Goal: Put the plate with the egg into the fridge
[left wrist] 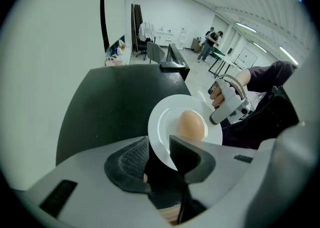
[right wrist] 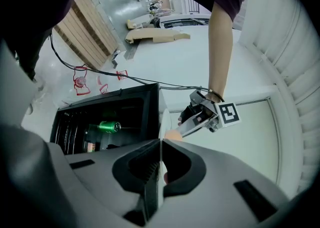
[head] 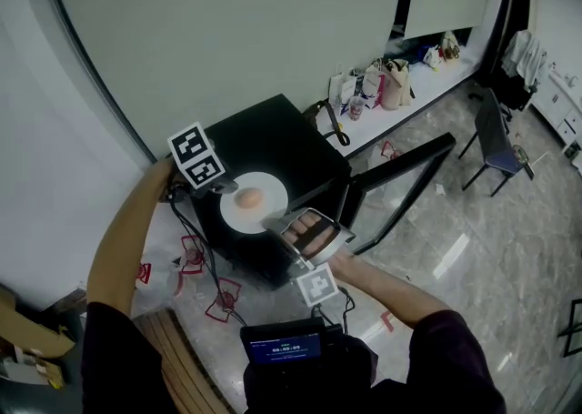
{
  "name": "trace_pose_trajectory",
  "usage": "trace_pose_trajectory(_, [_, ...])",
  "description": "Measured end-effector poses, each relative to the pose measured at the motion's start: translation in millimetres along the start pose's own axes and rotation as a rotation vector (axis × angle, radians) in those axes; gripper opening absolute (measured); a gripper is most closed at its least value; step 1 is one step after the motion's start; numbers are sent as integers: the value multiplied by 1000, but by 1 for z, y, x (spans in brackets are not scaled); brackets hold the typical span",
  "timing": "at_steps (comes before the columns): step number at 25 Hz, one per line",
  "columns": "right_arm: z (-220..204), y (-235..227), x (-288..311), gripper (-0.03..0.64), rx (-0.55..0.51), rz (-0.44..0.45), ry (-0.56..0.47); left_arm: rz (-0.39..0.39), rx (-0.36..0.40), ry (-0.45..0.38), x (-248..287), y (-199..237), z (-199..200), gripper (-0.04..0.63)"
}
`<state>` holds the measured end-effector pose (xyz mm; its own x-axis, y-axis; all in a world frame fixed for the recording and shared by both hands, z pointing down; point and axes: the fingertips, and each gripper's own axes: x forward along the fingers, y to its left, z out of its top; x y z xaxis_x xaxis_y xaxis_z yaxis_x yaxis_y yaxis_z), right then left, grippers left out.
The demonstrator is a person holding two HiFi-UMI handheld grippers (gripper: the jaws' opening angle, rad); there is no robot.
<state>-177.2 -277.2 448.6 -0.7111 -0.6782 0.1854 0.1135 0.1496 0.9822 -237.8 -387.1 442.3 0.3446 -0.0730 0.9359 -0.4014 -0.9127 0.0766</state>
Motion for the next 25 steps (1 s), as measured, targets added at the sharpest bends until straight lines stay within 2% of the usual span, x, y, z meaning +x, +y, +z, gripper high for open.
trace_pose_trajectory(4, [0, 1, 0, 23, -10, -2, 11, 141, 80, -102, -20, -6, 14, 114])
trace_pose_trajectory(8, [1, 3, -4, 23, -15, -4, 32, 274, 126, -243, -40, -24, 29, 112])
trace_pose_trajectory(11, [2, 1, -8, 23, -12, -9, 44, 409, 137, -344, -53, -37, 36, 112])
trace_pose_trajectory(14, [4, 2, -18, 23, -8, -21, 57, 554, 90, -467, -69, -49, 37, 107])
trace_pose_trajectory(17, [3, 2, -28, 23, -11, -36, 96, 669, 14, -596, -91, -67, 30, 36])
trace_pose_trajectory(19, [3, 2, -35, 23, 4, -50, 121, 718, -23, -670, -99, -87, 25, 12])
trace_pose_trajectory(25, [15, -2, -63, 23, 44, -110, 152, 811, -116, -851, -92, -148, 9, 11])
